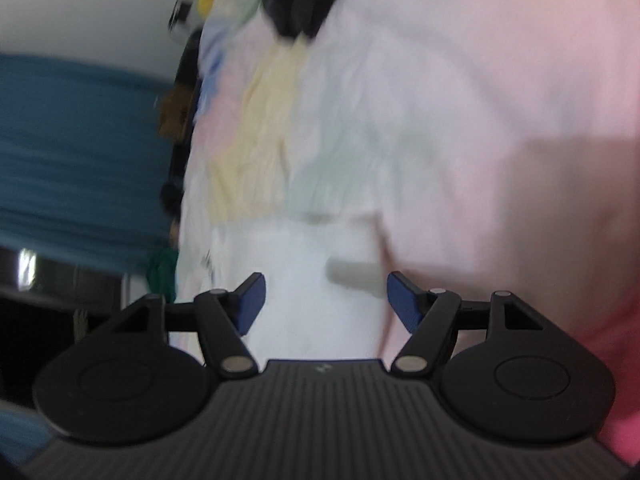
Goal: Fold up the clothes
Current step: 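Grasp the folded pants edge near the waistband with the left gripper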
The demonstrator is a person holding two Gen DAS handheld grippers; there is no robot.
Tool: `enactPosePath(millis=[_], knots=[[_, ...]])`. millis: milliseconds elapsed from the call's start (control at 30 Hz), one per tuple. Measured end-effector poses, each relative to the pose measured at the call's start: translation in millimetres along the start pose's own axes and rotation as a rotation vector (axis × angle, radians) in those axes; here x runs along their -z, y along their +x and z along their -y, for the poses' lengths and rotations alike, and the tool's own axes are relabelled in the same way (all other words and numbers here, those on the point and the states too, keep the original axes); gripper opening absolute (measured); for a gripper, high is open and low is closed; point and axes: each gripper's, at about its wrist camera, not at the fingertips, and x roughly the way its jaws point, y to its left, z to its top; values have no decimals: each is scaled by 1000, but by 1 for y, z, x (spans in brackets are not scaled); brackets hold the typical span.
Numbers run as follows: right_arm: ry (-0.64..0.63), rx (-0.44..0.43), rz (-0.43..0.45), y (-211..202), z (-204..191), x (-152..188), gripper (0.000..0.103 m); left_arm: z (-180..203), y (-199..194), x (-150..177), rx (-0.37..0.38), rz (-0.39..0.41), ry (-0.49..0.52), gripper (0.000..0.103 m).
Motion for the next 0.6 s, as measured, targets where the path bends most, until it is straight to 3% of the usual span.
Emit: enactPosePath(millis=[167,300,367,600], knots=[[-82,-20,-80,31,-9,3,70,3,20,0,49,-21,-24,76],[-78,-234,-106,29,-16,6,64,9,24,2,148,-5,-20,77],[-77,-285,-118,31,-20,8,64,13,28,3,167,-3,-7,80],[-41,-56,-73,31,-5,1,63,14,46,2,51,-24,-3,75]])
